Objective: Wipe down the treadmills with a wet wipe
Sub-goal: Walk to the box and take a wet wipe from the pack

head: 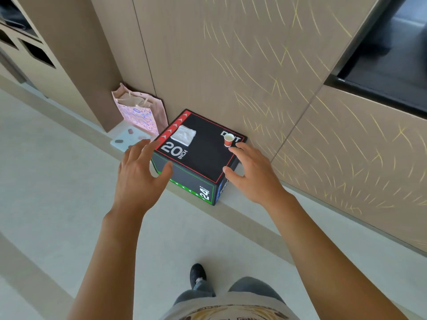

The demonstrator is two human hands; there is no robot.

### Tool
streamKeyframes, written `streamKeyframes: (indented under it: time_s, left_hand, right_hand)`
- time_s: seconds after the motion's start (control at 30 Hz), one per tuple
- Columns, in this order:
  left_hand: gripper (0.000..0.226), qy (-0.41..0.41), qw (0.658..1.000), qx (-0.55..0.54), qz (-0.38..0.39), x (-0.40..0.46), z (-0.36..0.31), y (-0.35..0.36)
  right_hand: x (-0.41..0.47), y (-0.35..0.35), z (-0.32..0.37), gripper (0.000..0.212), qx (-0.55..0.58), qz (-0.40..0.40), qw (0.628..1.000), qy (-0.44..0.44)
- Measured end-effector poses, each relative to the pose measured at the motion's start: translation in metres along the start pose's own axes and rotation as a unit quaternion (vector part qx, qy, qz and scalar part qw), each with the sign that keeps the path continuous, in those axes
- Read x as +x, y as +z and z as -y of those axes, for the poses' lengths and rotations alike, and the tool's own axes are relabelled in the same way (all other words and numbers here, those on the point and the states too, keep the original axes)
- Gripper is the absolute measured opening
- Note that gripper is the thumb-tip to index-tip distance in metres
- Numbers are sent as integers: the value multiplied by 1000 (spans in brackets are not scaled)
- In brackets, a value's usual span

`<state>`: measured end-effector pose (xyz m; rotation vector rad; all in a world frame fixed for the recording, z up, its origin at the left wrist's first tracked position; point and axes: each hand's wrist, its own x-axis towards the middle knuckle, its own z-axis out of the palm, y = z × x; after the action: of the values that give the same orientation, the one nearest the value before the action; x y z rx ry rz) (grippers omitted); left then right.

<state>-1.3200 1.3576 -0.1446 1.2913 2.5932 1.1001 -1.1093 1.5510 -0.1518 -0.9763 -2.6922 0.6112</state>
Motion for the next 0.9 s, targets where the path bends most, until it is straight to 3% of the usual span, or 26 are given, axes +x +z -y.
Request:
streamKeyframes:
  time_s: [0.3, 0.43, 0.7, 0.9]
  left_hand:
    - [64, -27, 1000, -10, 2, 73, 42, 11]
    - [66, -45, 999, 5, 15, 114, 60, 22]
    - [71, -55, 997, 36, 42, 241, 85, 72]
    - [62, -61, 995, 54, 56, 337, 103, 119]
  right_hand:
    - [103, 23, 10, 74, 4, 28, 1000, -12]
    - [155, 38, 6, 66, 12, 38, 999, -18]
    - [293, 65, -22, 60, 32, 53, 997, -38]
    - [396, 93, -50, 59, 29, 86, 995, -46]
